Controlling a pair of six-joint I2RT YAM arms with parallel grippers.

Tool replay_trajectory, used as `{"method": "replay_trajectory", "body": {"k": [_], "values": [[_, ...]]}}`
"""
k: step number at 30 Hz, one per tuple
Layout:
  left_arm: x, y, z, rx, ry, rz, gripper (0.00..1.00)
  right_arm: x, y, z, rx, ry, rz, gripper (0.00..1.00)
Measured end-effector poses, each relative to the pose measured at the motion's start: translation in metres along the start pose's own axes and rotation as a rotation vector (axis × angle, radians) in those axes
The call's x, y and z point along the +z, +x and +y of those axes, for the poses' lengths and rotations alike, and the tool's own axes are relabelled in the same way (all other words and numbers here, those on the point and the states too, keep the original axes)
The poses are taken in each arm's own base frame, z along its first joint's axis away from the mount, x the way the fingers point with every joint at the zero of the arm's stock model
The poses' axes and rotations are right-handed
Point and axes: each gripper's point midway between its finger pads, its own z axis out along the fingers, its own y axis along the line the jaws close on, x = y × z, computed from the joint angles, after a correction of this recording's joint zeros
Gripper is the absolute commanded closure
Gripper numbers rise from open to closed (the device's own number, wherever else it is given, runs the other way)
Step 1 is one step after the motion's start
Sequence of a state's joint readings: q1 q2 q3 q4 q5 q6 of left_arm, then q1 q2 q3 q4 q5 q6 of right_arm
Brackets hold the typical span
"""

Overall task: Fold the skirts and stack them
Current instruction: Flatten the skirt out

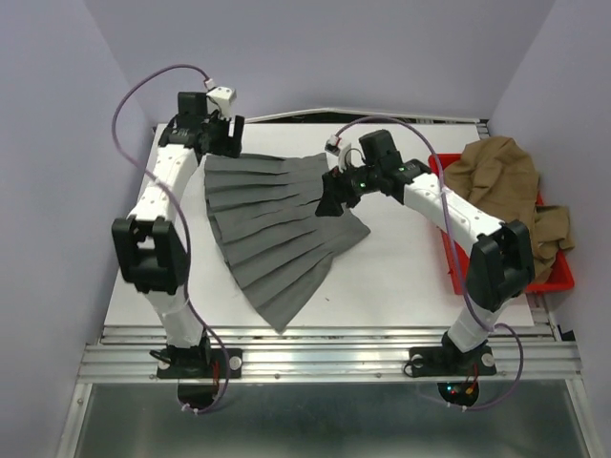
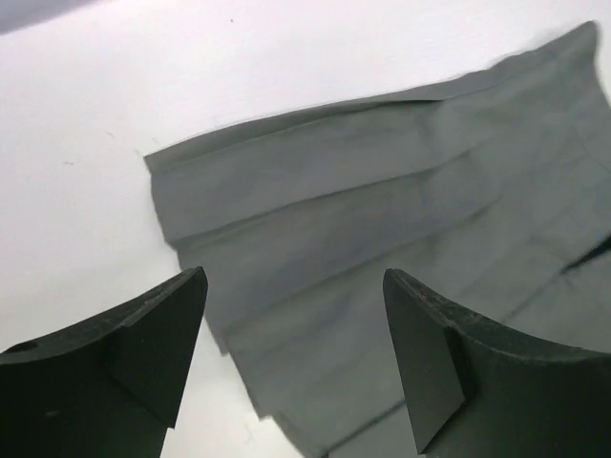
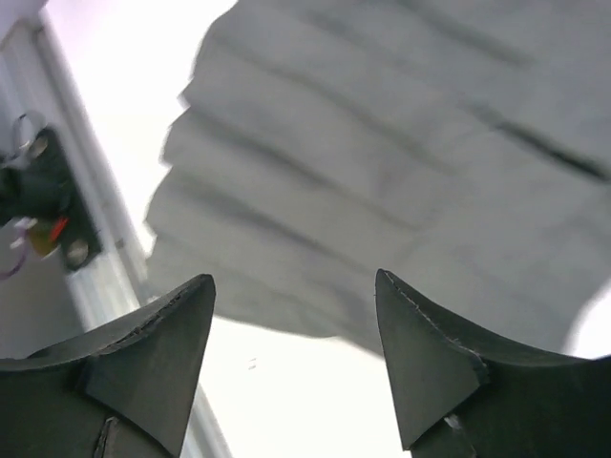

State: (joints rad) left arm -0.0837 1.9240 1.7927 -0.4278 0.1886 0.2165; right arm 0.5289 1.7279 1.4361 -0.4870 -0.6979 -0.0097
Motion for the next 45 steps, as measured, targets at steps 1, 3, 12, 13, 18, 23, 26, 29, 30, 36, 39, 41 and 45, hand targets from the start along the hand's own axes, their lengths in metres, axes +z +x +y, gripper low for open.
{"method": "replay_trajectory", "body": {"k": [1,3,12,13,18,23,26,29,30,36,39,41,45], "values": [[-0.015,-0.003,-0.003,0.003,0.005,-0.023,0.17,-0.006,-0.01,-0.007,-0.018,0.028,-0.022,0.32],[-0.056,-0.005,-0.013,0.008,0.031,-0.079,0.22,-0.015,-0.03,-0.032,-0.045,0.103,-0.056,0.36],[-0.04,0.153,-0.055,-0.095,0.177,0.247,0.42,0.039,0.025,-0.144,0.003,0.266,0.142,0.54],[-0.038,0.169,-0.057,-0.108,0.183,0.294,0.44,0.043,0.036,-0.15,0.017,0.271,0.175,0.55],[-0.021,0.208,-0.06,-0.135,0.198,0.423,0.53,0.045,0.071,-0.157,0.032,0.279,0.254,0.56],[0.025,0.202,-0.049,-0.143,0.186,0.468,0.58,0.038,0.093,-0.143,0.052,0.255,0.263,0.57],[0.055,0.175,-0.04,-0.135,0.177,0.435,0.59,0.036,0.107,-0.129,0.097,0.22,0.258,0.58],[0.087,0.146,-0.033,-0.122,0.172,0.387,0.53,0.038,0.115,-0.115,0.15,0.167,0.241,0.54],[0.098,0.136,-0.03,-0.116,0.171,0.365,0.48,0.039,0.116,-0.112,0.166,0.156,0.237,0.52],[0.111,0.106,-0.026,-0.039,0.17,0.308,0.19,0.038,0.108,-0.097,0.238,0.108,0.225,0.33],[0.091,0.09,-0.024,0.021,0.175,0.272,0.11,0.029,0.096,-0.098,0.191,0.143,0.226,0.25],[0.06,0.081,-0.024,0.069,0.178,0.239,0.1,0.018,0.086,-0.092,0.139,0.163,0.218,0.22],[-0.049,0.068,-0.033,0.253,0.198,0.127,0.12,-0.015,0.059,-0.066,-0.049,0.22,0.182,0.21]]}}
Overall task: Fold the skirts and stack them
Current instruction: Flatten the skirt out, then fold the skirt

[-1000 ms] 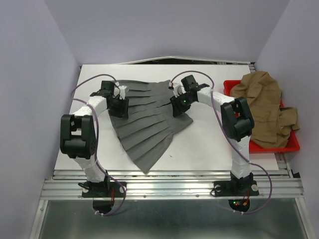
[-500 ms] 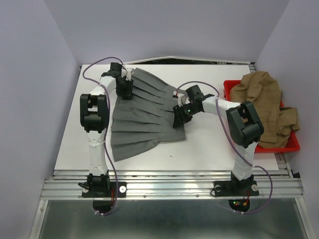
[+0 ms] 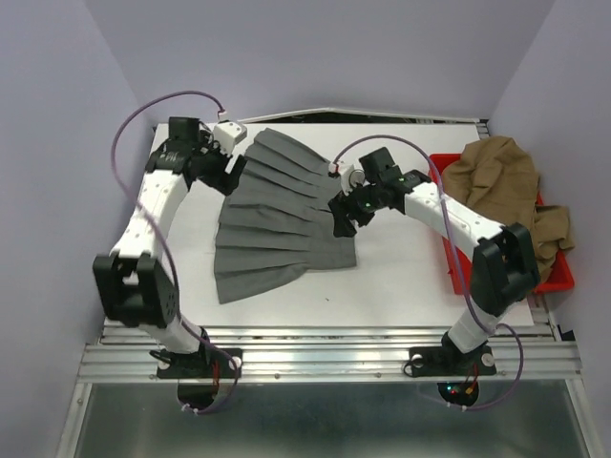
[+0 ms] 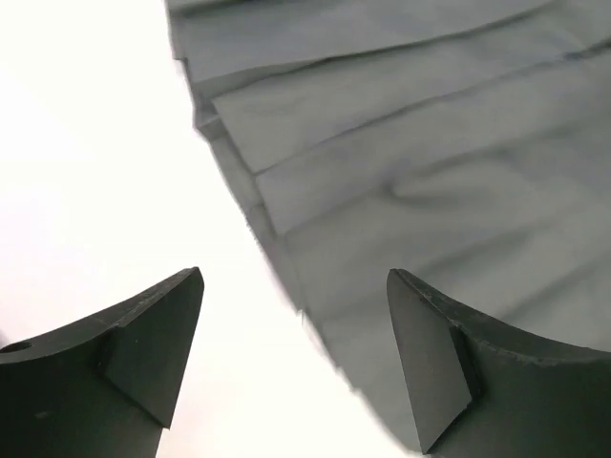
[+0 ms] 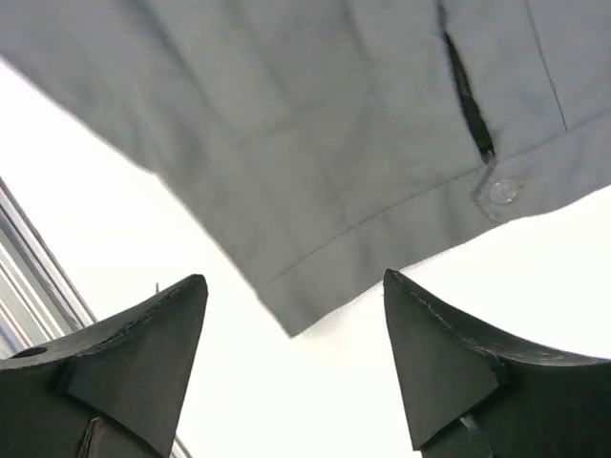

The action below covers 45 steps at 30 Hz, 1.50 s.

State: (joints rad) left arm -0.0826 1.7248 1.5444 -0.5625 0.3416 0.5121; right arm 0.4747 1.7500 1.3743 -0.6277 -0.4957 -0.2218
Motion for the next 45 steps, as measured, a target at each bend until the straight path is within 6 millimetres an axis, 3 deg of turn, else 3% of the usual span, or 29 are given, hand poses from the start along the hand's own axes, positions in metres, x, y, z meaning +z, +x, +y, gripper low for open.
{"method": "replay_trajectory", "body": {"k": [2,3,4,6,8,11,14,17,25,27,28,29,31,32,34,37,38,41,45], "values": [[-0.06,0.0,-0.017,0.138,-0.035,-0.095,0.14,-0.012,-0.003,0.023,-0.126,0.021,-0.017,0.22],[-0.08,0.002,-0.024,0.184,-0.05,-0.128,0.14,-0.016,-0.002,0.038,-0.184,0.017,-0.02,0.22],[-0.097,0.012,-0.035,0.251,-0.055,-0.15,0.14,-0.017,0.003,0.052,-0.247,0.012,-0.017,0.22],[-0.112,0.04,-0.055,0.339,-0.04,-0.148,0.16,-0.012,0.022,0.071,-0.344,0.0,0.02,0.24],[-0.111,0.074,-0.07,0.416,-0.014,-0.118,0.17,-0.004,0.04,0.073,-0.394,0.006,0.067,0.25],[-0.086,0.148,-0.093,0.502,0.093,0.018,0.17,0.008,0.071,0.054,-0.441,0.058,0.171,0.26],[-0.069,0.212,-0.115,0.545,0.199,0.146,0.17,0.015,0.087,0.043,-0.478,0.09,0.23,0.26],[-0.064,0.241,-0.129,0.609,0.24,0.186,0.17,0.021,0.097,0.039,-0.528,0.117,0.252,0.27],[-0.035,0.237,-0.124,0.692,0.185,0.171,0.21,0.033,0.099,0.024,-0.567,0.192,0.255,0.35],[-0.027,0.238,-0.119,0.69,0.164,0.183,0.26,0.035,0.096,0.02,-0.574,0.211,0.244,0.41],[-0.024,0.239,-0.118,0.686,0.16,0.187,0.31,0.035,0.095,0.019,-0.577,0.214,0.242,0.45],[-0.022,0.236,-0.114,0.69,0.138,0.179,0.48,0.036,0.093,0.017,-0.583,0.224,0.234,0.53],[-0.018,0.234,-0.11,0.693,0.116,0.18,0.61,0.038,0.093,0.014,-0.593,0.237,0.228,0.62],[-0.017,0.235,-0.107,0.7,0.104,0.188,0.72,0.039,0.093,0.013,-0.595,0.243,0.229,0.74],[-0.016,0.238,-0.106,0.709,0.097,0.194,0.8,0.041,0.095,0.01,-0.599,0.251,0.236,0.88],[-0.022,0.235,-0.104,0.729,0.075,0.178,0.9,0.042,0.093,0.007,-0.605,0.269,0.234,0.97],[-0.026,0.23,-0.104,0.739,0.061,0.162,1.0,0.042,0.092,0.006,-0.605,0.273,0.232,0.99],[-0.038,0.211,-0.099,0.766,-0.001,0.096,1.0,0.041,0.092,0.006,-0.605,0.277,0.234,0.99],[-0.042,0.202,-0.093,0.778,-0.038,0.084,1.0,0.041,0.092,0.006,-0.605,0.277,0.233,0.99]]}}
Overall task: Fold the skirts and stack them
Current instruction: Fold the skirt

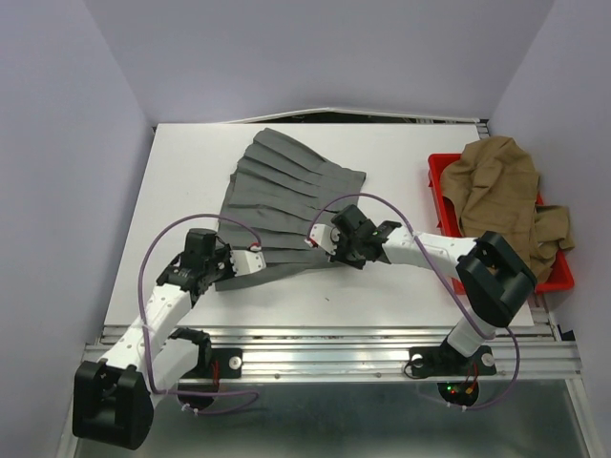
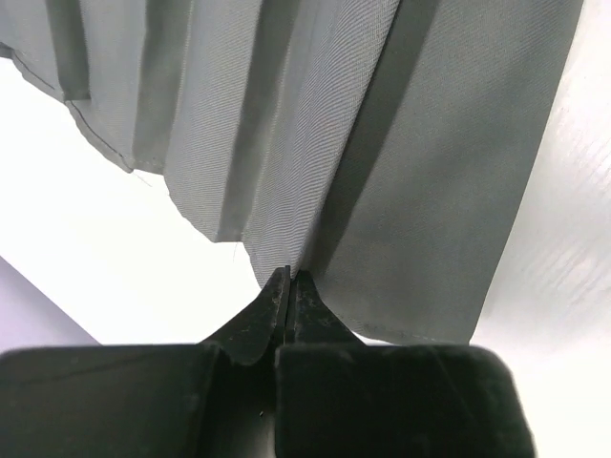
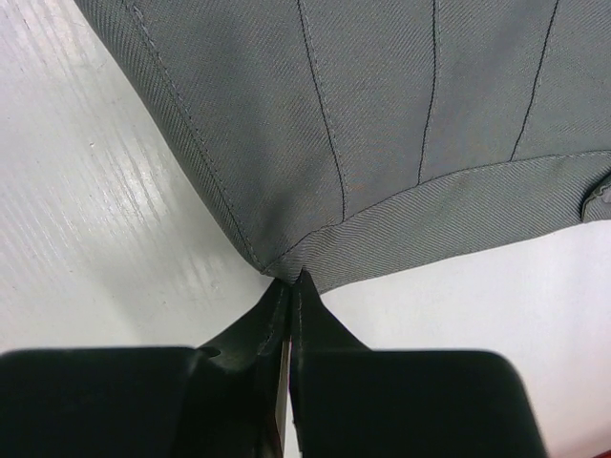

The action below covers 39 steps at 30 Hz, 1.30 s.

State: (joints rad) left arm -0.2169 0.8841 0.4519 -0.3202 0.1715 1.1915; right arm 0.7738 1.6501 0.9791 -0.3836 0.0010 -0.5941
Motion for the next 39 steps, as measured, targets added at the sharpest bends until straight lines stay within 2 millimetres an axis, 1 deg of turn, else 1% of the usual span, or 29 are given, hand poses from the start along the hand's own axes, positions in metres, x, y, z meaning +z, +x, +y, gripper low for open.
{"method": "replay_trajectory", "body": {"k": [3,6,8,9,10,11,13,14,16,17,18,21,24,25,27,28,31,34,36,39], "values": [[0.0,0.002,0.003,0.007,-0.013,0.011,1.0,0.0,0.0,0.0,0.0,0.0,0.0,0.99],[0.002,0.004,0.007,0.04,-0.073,0.009,1.0,-0.001,-0.001,0.0,0.006,0.0,-0.001,0.99],[0.004,0.01,0.004,0.081,-0.106,0.029,1.0,-0.002,-0.003,-0.002,0.01,0.002,-0.005,0.99],[0.006,0.013,0.0,0.093,-0.107,0.035,1.0,-0.002,-0.004,-0.002,0.011,0.002,-0.005,0.99],[0.009,0.018,-0.008,0.114,-0.098,0.052,0.98,-0.002,-0.005,-0.002,0.012,0.003,-0.006,0.99],[0.011,0.024,-0.017,0.134,-0.076,0.068,0.9,-0.002,-0.006,-0.003,0.014,0.003,-0.006,0.99],[0.012,0.026,-0.023,0.136,-0.05,0.077,0.87,0.0,-0.007,-0.002,0.015,-0.007,-0.008,0.99],[0.011,0.026,-0.026,0.133,-0.035,0.078,0.83,0.001,-0.007,-0.001,0.015,-0.011,-0.008,0.99],[0.01,0.023,-0.029,0.115,0.004,0.071,0.8,0.002,-0.007,0.0,0.015,-0.022,-0.002,0.99],[0.009,0.021,-0.03,0.109,0.019,0.068,0.84,0.003,-0.006,0.001,0.015,-0.026,0.001,0.99],[0.008,0.017,-0.03,0.099,0.045,0.056,0.99,0.003,-0.006,0.002,0.015,-0.03,0.003,0.99],[0.007,0.008,-0.032,0.071,0.108,0.031,1.0,0.002,-0.004,0.004,0.02,-0.043,0.012,0.99],[0.006,0.01,-0.039,0.03,0.155,0.039,1.0,0.001,-0.004,0.006,0.027,-0.055,0.015,0.99],[0.004,0.01,-0.037,0.007,0.159,0.041,1.0,-0.001,-0.004,0.008,0.032,-0.061,0.016,0.99],[-0.003,0.008,-0.024,-0.05,0.137,0.033,1.0,-0.005,-0.004,0.011,0.041,-0.079,0.018,0.99],[-0.008,0.006,-0.013,-0.085,0.116,0.024,1.0,-0.009,-0.005,0.012,0.047,-0.087,0.015,0.99],[-0.028,-0.004,0.031,-0.175,0.015,-0.018,1.0,-0.022,-0.015,0.013,0.056,-0.108,-0.013,0.99],[-0.052,-0.016,0.066,-0.244,-0.078,-0.075,1.0,-0.037,-0.027,0.015,0.057,-0.136,-0.057,0.99],[-0.067,-0.022,0.076,-0.264,-0.13,-0.105,1.0,-0.049,-0.036,0.019,0.052,-0.164,-0.09,0.99],[-0.085,-0.03,0.076,-0.286,-0.167,-0.139,1.0,-0.063,-0.039,0.032,0.044,-0.245,-0.109,0.99]]}}
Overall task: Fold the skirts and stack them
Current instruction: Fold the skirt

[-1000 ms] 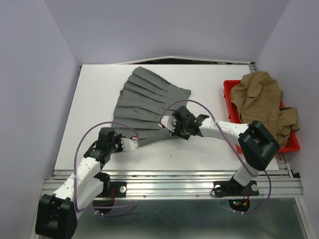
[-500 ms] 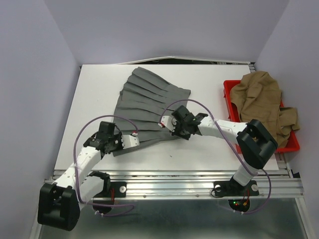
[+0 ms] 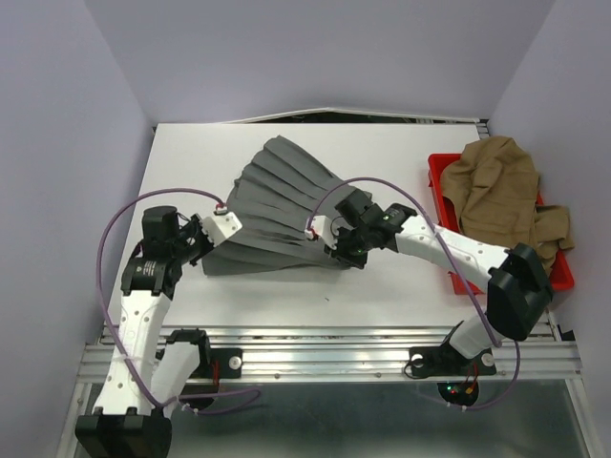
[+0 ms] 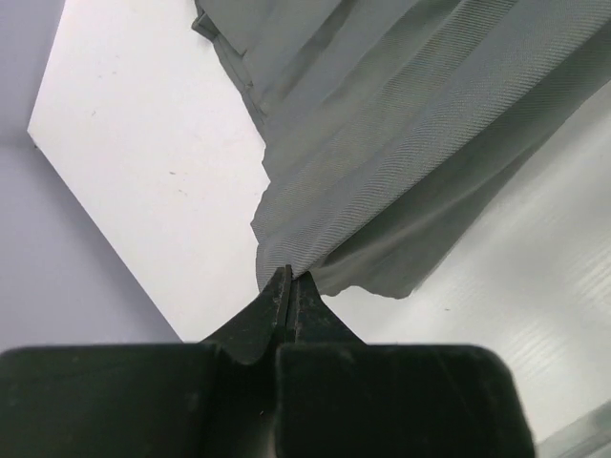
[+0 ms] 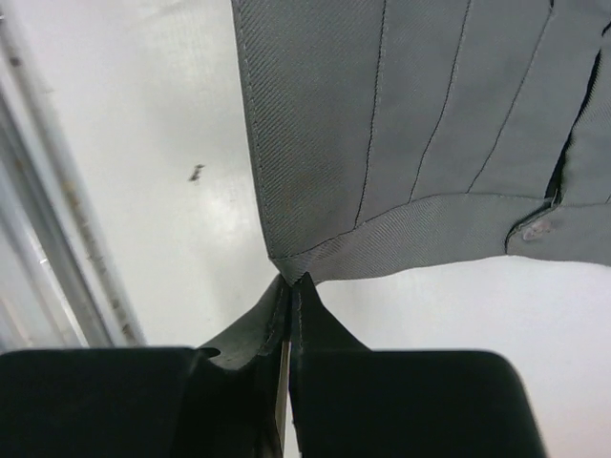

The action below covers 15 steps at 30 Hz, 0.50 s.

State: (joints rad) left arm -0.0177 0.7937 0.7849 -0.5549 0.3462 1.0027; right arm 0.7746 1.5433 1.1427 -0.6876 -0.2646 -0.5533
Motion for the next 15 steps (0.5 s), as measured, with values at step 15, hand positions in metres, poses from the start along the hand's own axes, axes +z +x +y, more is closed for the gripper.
{"method": "replay_trajectory", "body": {"k": [15], "values": [[-0.079,-0.067,0.04,-0.152,-0.188,-0.168,1.0,-0.034,-0.036,0.074,0.008,-0.337,-0.114,0.99]]}}
